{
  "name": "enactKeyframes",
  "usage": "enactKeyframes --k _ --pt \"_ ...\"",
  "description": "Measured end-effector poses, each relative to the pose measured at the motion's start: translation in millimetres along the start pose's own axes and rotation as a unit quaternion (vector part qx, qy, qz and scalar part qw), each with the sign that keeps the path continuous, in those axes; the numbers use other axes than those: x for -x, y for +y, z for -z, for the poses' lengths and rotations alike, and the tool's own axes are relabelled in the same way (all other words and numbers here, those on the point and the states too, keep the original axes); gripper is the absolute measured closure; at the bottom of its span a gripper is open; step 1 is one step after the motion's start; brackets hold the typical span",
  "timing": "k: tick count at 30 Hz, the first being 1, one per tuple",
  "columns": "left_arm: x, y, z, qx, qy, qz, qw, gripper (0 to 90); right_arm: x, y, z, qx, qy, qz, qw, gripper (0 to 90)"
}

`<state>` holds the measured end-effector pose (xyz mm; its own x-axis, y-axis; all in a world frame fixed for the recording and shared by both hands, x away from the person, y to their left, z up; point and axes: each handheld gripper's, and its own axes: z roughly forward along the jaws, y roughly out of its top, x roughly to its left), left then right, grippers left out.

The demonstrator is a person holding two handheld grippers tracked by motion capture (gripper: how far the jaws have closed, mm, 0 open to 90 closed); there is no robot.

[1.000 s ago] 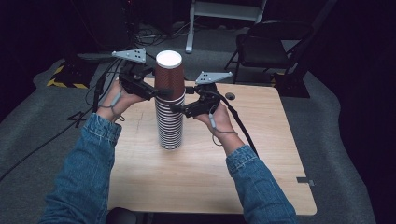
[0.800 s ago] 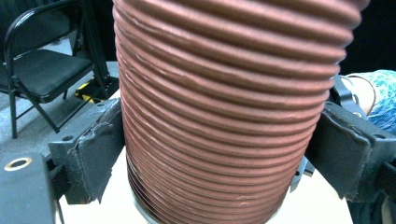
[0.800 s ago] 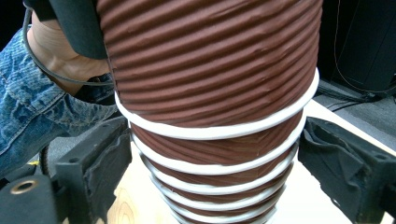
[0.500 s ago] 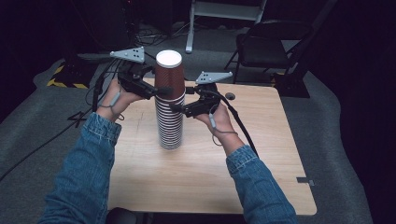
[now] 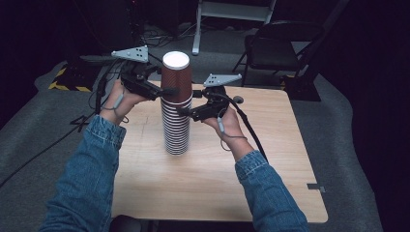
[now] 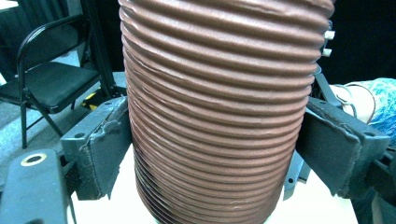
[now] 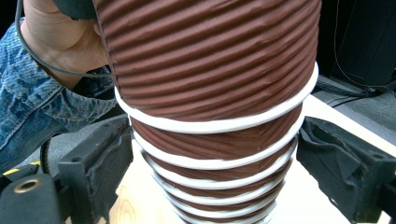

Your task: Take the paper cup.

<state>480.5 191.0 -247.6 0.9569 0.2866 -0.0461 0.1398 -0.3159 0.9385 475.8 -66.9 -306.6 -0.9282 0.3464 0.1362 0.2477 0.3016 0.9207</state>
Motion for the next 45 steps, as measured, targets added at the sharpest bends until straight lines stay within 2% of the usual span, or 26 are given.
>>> enactKeyframes --k 3,9,11,13,14,15,20,26,33,36,45 --pt "-1.7 1.1 0.1 0.001 -0.003 0.007 1.0 14.6 0.4 0.0 0.3 -0.001 0.0 0.001 1.0 11.8" --pt "-0.5 6.7 2.7 0.009 0.003 0.005 0.9999 16.2 1.0 0.8 1.9 -0.005 -0.003 0.001 1.0 13.1" --pt "0.0 8.1 6.4 0.03 0.002 0.005 0.9995 17.2 0.8 1.0 1.8 -0.006 -0.003 0.003 1.0 13.2" --pt "1.3 13.5 15.0 0.074 -0.005 0.008 0.9972 18.1 -0.9 1.2 1.0 -0.008 -0.001 0.007 0.9999 13.3" --pt "3.6 18.7 18.4 0.078 -0.003 0.004 0.997 18.2 -2.2 1.6 0.6 -0.01 -0.003 0.011 0.9999 13.3" --pt "3.6 18.7 18.4 0.078 -0.003 0.004 0.997 18.1 -2.2 1.6 0.6 -0.01 -0.003 0.011 0.9999 13.3" --pt "11.7 36.8 21.7 0.06 0.026 -0.02 0.9976 18.2 -0.1 1.1 3.2 -0.007 -0.005 0.007 0.9999 15.1" --pt "14.5 53.2 25.7 0.068 0.04 -0.03 0.9964 18.0 1.4 0.6 6.4 -0.006 -0.006 0.003 1.0 17.6" --pt "19.0 73.2 35.0 0.071 0.049 -0.04 0.9955 17.9 1.6 -0.7 7.9 -0.005 -0.003 0.004 1.0 17.5" --pt "20.7 80.9 41.7 0.08 0.049 -0.04 0.9948 17.9 1.8 -0.9 9.1 0.0 0.0 0.001 1.0 17.1" --pt "28.5 94.0 54.0 0.081 0.049 -0.049 0.9943 18.0 0.8 0.8 18.4 0.014 -0.001 0.001 0.9999 16.1"
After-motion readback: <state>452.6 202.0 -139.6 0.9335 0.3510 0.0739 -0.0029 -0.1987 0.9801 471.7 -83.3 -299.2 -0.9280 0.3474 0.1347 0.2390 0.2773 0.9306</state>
